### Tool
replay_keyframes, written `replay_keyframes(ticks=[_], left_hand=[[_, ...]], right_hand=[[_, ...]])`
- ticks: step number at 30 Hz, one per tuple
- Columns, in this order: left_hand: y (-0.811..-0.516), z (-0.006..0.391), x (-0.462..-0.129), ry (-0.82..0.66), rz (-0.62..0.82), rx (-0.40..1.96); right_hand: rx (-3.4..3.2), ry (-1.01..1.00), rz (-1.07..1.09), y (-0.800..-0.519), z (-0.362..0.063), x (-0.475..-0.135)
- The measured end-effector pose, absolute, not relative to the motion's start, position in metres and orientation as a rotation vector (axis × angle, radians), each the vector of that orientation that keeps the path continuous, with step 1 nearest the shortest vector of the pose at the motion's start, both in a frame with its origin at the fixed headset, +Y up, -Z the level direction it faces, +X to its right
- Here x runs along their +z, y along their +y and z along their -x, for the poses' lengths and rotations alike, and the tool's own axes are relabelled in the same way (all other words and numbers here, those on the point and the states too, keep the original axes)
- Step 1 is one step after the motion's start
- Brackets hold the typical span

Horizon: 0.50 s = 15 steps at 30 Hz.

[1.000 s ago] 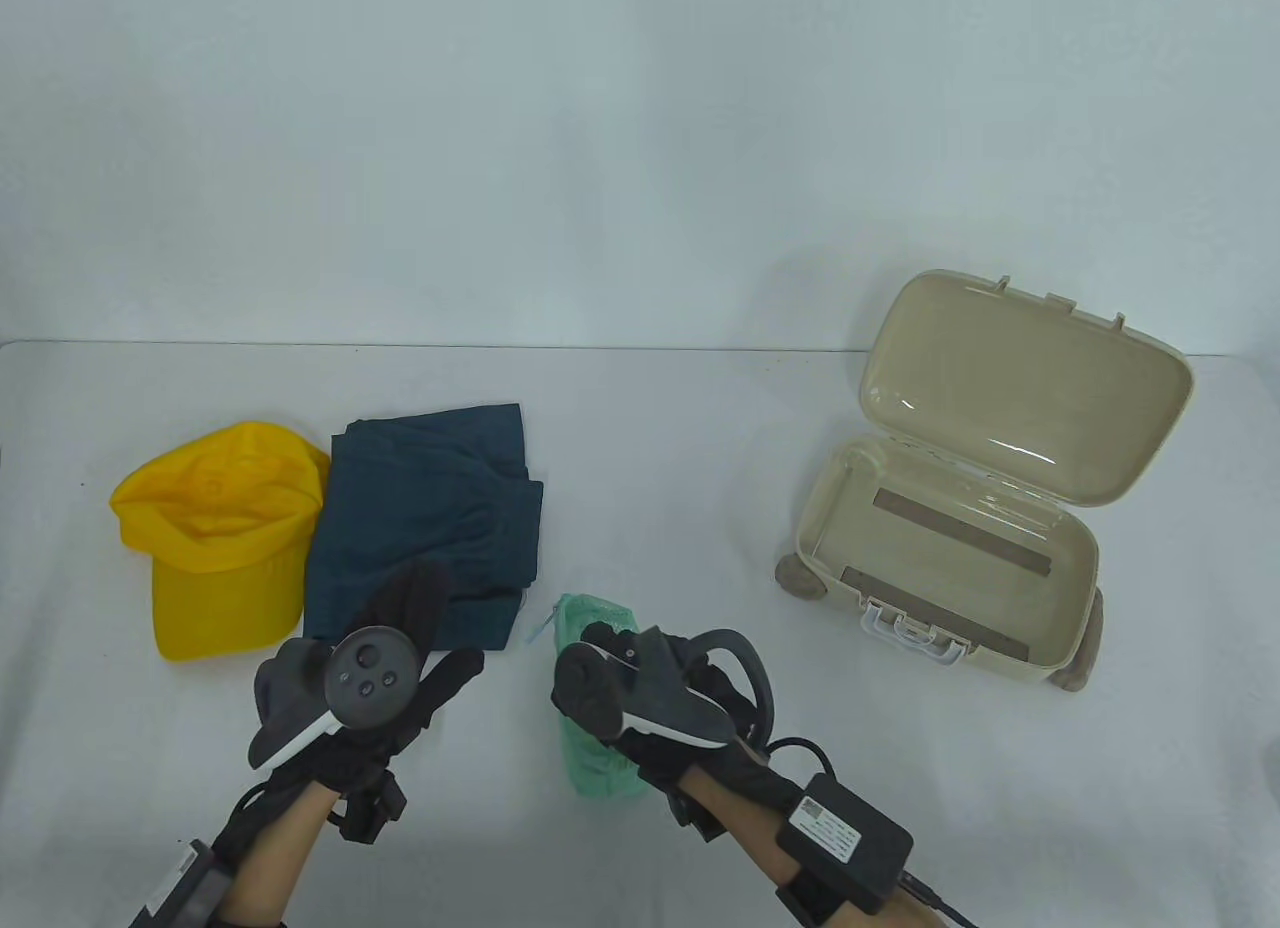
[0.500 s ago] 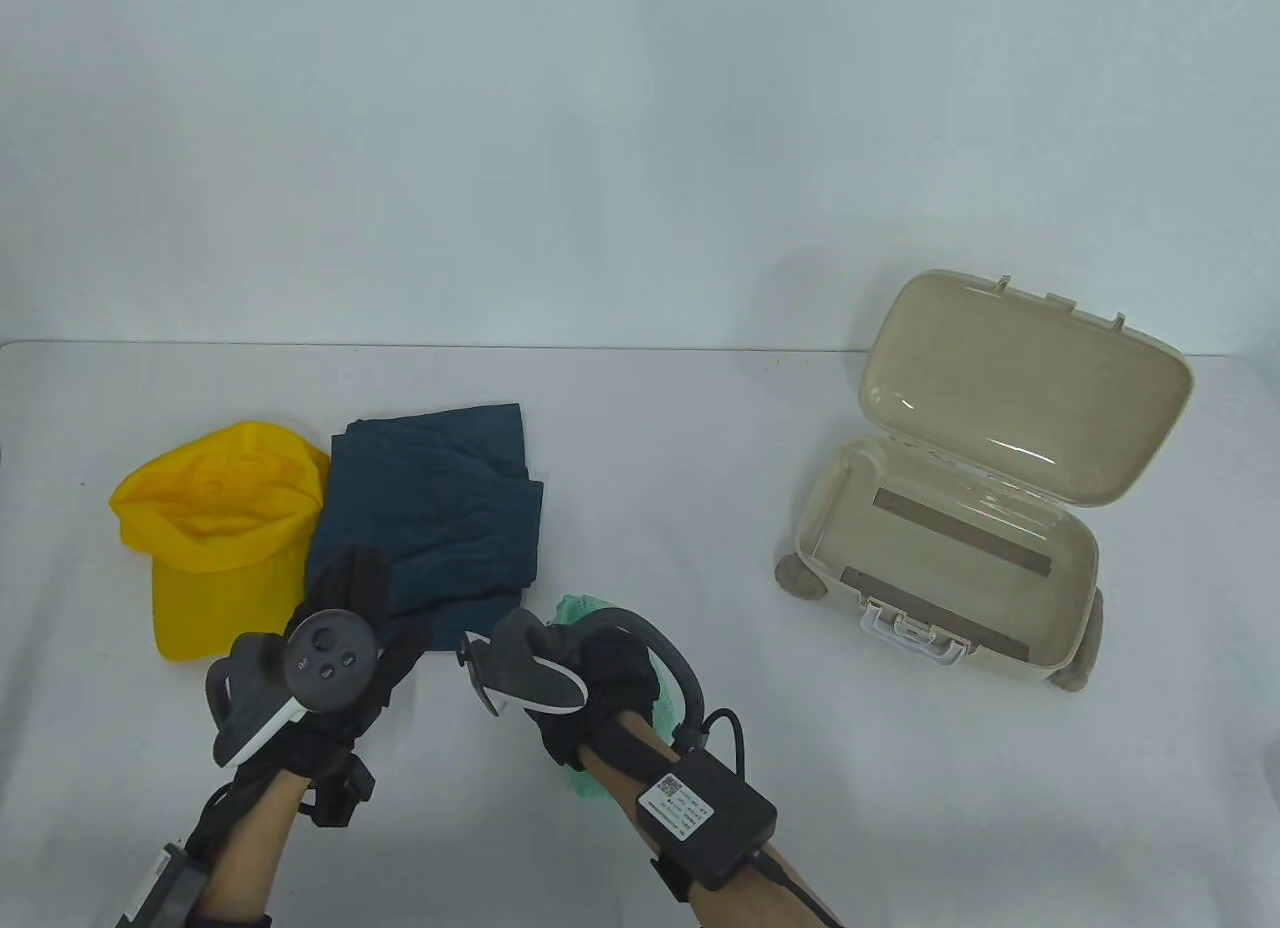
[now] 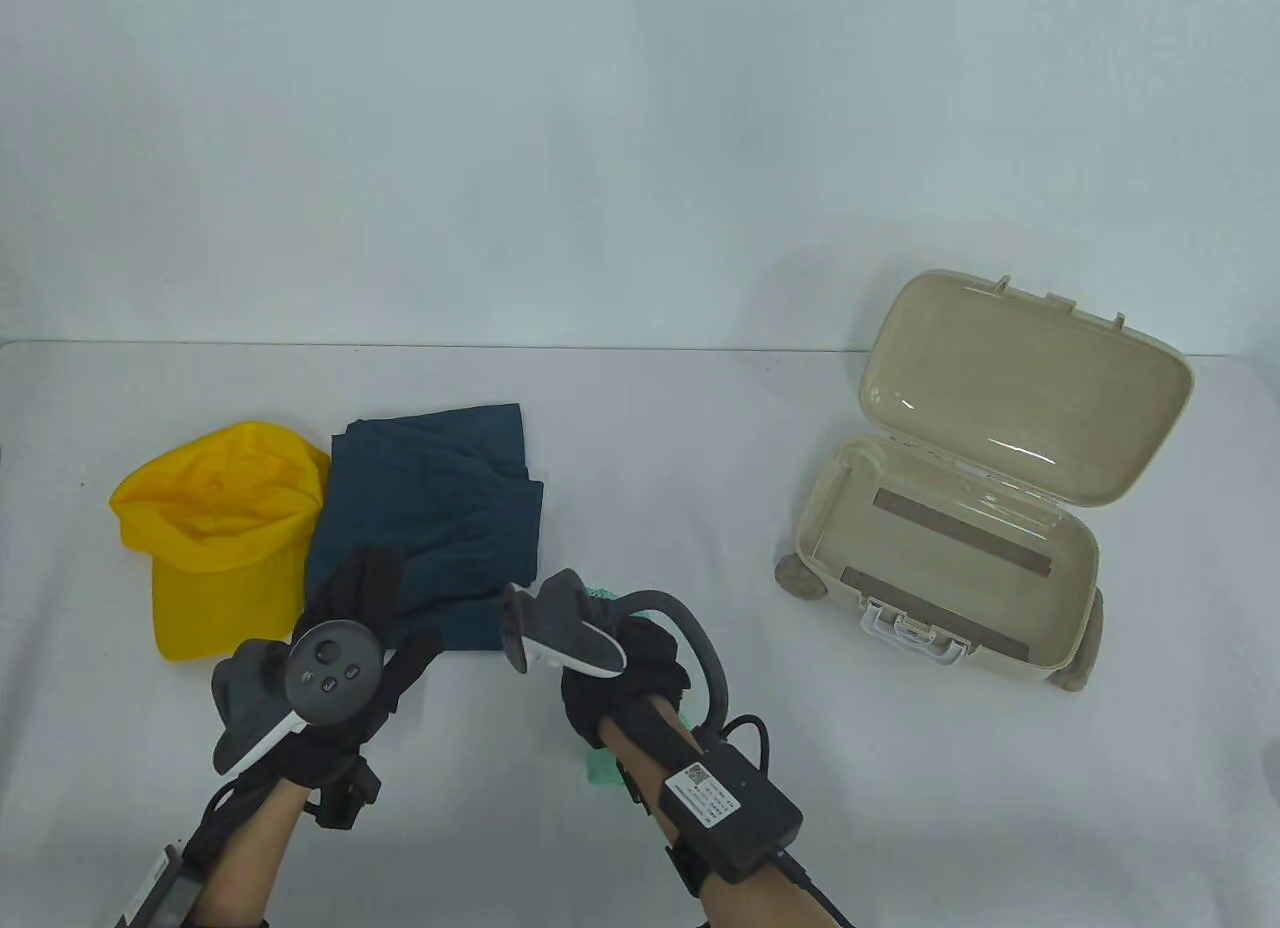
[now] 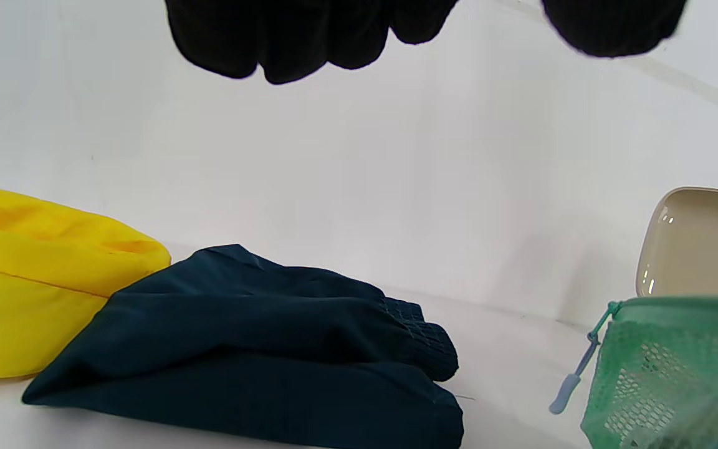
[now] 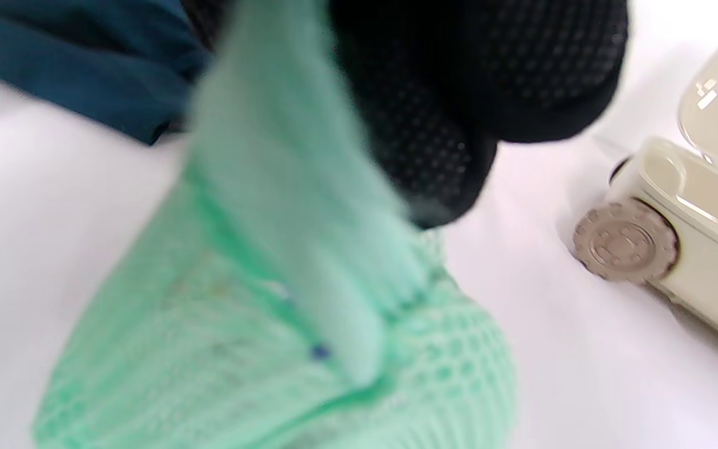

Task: Pack suitcase

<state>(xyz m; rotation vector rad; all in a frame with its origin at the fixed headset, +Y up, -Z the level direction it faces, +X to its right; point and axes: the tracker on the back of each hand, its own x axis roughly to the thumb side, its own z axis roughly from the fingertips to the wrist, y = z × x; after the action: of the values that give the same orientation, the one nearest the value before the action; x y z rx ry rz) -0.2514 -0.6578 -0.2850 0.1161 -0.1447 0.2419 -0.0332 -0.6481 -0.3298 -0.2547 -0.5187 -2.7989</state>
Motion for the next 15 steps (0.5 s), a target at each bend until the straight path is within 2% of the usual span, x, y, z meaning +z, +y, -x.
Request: replay_keyframes(ticks=[7,11,15], left_hand=[[-0.659,0.246,-0.285,-0.17,-0.105,0.224],[-0.657,0.242,-0.282,-0.189,-0.118,0.217],[-0.655,0.237,-0.28,-0.22,-0.13,0.224]], right_hand=[[-3.089,-0.525,0.143,-0.594,-0.028,-0.341],[-3.207,-0.417,0.039,-0.555,-0.071,-0.35],[-3.29,-0.294,-0.113,-0.529,-0.119,-0.362]])
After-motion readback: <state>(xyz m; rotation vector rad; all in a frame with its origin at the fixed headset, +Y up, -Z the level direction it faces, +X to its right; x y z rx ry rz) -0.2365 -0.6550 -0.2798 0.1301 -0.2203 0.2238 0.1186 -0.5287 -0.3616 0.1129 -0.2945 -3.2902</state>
